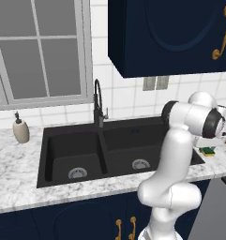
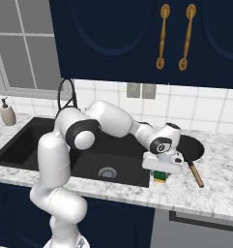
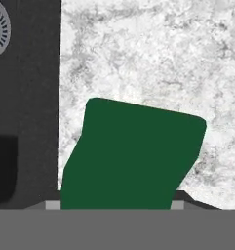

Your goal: Pick the pan and sponge and place them into the sink. Then turn on the water.

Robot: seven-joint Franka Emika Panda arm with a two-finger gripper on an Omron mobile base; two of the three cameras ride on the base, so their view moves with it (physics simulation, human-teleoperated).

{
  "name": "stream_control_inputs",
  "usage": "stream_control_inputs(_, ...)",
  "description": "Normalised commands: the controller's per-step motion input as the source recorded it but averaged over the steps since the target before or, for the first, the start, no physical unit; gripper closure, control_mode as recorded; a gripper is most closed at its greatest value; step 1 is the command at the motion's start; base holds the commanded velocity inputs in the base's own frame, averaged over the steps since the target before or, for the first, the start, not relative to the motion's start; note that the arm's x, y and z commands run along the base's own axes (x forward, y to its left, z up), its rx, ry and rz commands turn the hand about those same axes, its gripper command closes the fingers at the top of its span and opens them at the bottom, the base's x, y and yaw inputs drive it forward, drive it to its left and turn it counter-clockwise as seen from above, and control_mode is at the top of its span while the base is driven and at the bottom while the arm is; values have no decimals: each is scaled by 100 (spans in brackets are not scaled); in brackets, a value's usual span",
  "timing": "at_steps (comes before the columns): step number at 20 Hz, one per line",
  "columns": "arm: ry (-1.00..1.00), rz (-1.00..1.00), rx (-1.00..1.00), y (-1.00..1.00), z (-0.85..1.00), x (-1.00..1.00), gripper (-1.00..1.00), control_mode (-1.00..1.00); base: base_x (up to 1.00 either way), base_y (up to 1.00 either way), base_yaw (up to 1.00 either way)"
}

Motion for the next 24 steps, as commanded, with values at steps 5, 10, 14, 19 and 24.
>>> stream_control_inputs(5, -1, 32, 0, 100, 16, -7, 100, -100, 0, 0, 0)
stream_control_inputs(10, 4, 38, 0, 97, -3, 30, 100, -100, 0, 0, 0)
stream_control_inputs(14, 1, 26, 7, 84, -31, 50, 100, -100, 0, 0, 0)
stream_control_inputs(19, -3, 13, 12, 31, -65, 65, 100, -100, 0, 0, 0)
stream_control_inputs(24, -2, 10, 22, 16, -52, 70, 100, -100, 0, 0, 0)
